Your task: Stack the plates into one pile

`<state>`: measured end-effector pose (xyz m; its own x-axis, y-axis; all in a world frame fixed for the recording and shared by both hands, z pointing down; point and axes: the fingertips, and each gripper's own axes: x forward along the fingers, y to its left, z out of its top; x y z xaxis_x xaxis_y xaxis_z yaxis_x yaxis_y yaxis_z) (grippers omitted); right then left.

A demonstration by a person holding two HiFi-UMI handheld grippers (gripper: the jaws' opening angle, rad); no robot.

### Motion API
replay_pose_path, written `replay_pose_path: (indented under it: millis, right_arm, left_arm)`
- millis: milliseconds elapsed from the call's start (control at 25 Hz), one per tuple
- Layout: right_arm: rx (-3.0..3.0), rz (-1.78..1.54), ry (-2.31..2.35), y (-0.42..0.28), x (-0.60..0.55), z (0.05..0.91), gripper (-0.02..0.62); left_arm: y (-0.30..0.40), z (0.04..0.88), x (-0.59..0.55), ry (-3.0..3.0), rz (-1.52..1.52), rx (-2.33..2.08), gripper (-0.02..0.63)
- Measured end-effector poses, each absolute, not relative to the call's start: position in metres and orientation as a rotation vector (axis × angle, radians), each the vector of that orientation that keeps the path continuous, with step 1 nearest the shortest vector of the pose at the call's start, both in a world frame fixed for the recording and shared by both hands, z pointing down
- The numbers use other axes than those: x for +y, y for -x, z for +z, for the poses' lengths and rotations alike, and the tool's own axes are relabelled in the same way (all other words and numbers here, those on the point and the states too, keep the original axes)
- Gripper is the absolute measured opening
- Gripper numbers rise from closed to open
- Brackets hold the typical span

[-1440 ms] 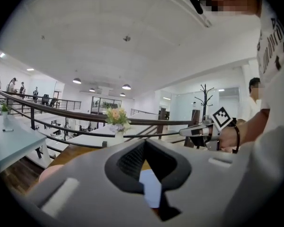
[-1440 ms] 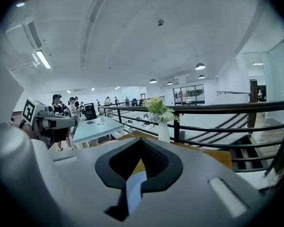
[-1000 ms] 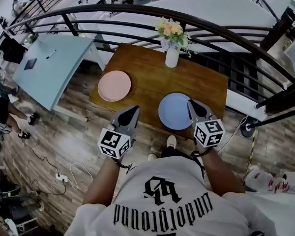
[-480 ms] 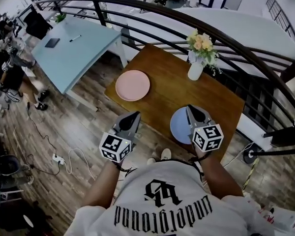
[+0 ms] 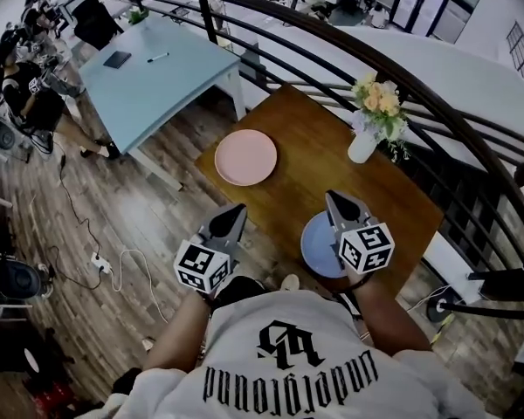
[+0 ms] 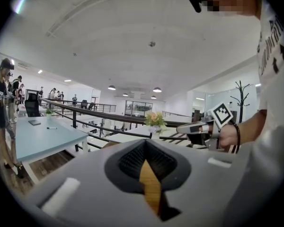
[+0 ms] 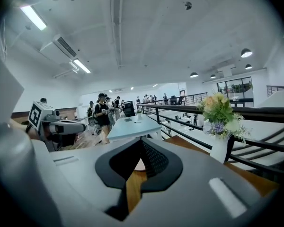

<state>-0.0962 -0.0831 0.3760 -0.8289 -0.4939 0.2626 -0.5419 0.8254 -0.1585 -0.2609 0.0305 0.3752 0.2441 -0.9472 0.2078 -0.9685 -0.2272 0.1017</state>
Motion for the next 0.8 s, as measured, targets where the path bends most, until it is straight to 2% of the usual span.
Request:
replay_pose_path:
  millis: [400, 800]
  right_arm:
    - [-2.786, 0.368, -0.708, 0.114, -0.1, 0.393, 0.003]
    - [-2.726, 0.423, -0.739, 0.155, -0.121, 0.425, 0.003]
  left_arm:
    - [0.27, 0.386, 0.006, -2.289, 0.154, -1.808, 0.046]
    - [0.314, 0.416, -0.045, -2.335, 0.189, -1.716, 0.046]
